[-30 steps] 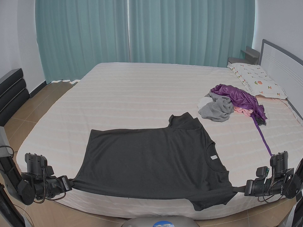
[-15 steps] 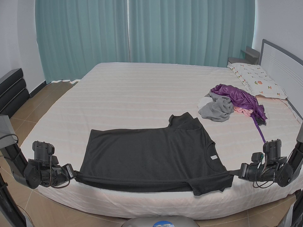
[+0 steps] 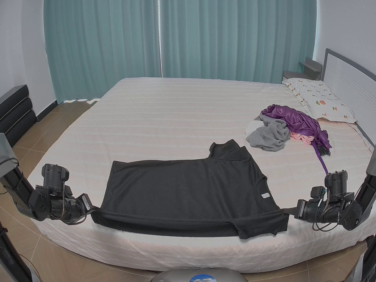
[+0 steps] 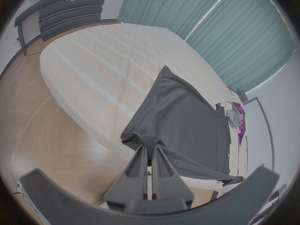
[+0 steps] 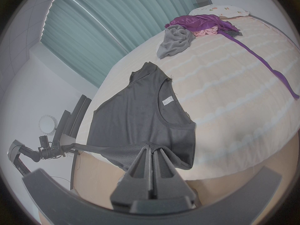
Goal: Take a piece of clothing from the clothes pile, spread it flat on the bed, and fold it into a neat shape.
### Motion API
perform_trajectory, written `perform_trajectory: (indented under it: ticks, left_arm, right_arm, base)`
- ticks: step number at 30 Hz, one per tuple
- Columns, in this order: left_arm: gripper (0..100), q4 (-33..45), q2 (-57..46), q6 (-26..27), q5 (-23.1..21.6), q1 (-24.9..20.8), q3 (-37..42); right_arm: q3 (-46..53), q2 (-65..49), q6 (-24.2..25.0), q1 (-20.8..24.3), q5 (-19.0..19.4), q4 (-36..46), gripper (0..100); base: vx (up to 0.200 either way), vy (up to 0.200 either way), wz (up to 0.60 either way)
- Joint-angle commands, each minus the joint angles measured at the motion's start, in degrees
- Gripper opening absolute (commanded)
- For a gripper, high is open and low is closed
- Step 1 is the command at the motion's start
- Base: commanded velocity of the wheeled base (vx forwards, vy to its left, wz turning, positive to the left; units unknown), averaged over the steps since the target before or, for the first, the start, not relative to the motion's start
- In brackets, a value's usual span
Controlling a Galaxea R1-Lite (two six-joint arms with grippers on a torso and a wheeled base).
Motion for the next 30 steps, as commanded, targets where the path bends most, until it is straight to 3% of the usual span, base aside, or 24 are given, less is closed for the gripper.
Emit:
perform_trajectory:
  ticks: [1,4,12,23,30]
  left_arm:
    - [0,1.67,-4.21,-0.07,0.1,-0.03,1.13]
    - [0,5.09,-5.26,0.01,0.1,-0.03,1.13]
    - [0,5.62,-2.89,-0.16,-0.08,-0.03,-1.06]
    - [0,5.88,4.58,-1.04,-0.16,0.06,-7.92]
    - [0,10.37,9.5,-1.22,-0.25,-0.03,-13.9]
  right_arm:
    - [2.69,-2.74,0.03,0.33,0.14,-0.25,0]
    - [3.57,-3.09,0.29,0.33,0.14,-0.33,0]
    - [1.2,-1.6,0.47,0.33,0.14,-0.07,0]
    - [-6.54,5.17,2.31,0.33,-0.12,0.46,0]
    - [-10.75,9.3,2.31,0.41,-0.3,0.55,0]
  base:
    - [0.0,0.0,0.0]
    - [0.0,0.0,0.0]
    - [0.0,0.0,0.0]
    - [0.0,0.0,0.0]
    - [0.0,0.0,0.0]
